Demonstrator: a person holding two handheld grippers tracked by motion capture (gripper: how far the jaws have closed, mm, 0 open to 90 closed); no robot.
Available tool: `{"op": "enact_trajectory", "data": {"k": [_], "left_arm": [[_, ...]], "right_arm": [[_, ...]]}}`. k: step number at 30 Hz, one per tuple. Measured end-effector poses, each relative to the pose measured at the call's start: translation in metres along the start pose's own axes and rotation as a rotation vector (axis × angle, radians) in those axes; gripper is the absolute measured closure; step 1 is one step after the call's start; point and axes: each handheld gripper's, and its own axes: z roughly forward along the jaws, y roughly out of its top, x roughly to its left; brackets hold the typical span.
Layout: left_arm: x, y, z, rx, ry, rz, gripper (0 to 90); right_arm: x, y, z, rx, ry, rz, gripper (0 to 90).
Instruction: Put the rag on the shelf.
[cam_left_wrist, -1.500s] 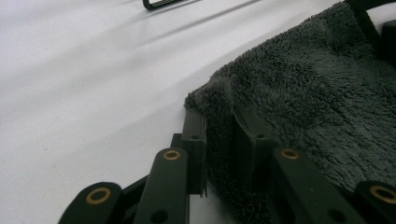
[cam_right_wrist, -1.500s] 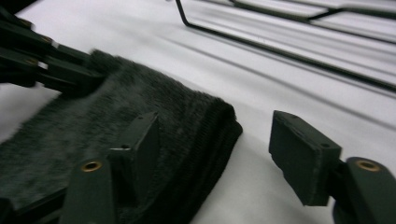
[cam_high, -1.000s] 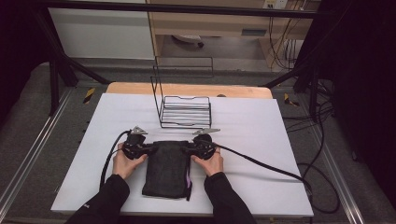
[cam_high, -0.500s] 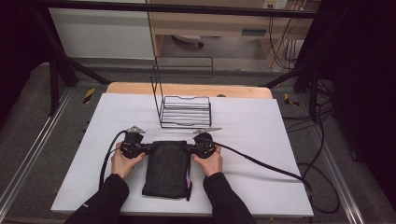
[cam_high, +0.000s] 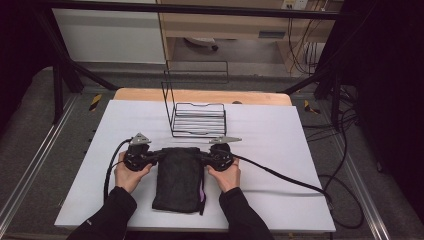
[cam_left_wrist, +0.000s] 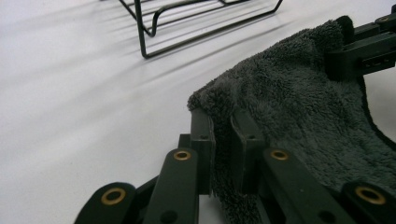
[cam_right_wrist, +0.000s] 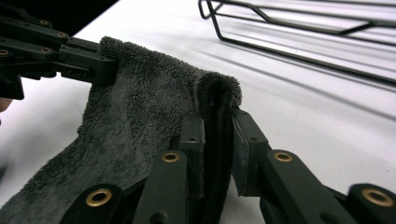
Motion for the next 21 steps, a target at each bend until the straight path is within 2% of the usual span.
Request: {"op": "enact_trajectory", "data": {"k": [16,21], "left_arm": [[-0.015,0.011,-0.030,-0.096,-0.013,0.049,81.3],[-0.020,0.015,-0.038,-0.127,-0.015,0.059,81.4]], "right_arm": [[0.013,0.008,-0.030,-0.098,0.029,-0.039,77.5],[0.018,0.012,-0.039,-0.126,0.021,-0.071,77.6]]}}
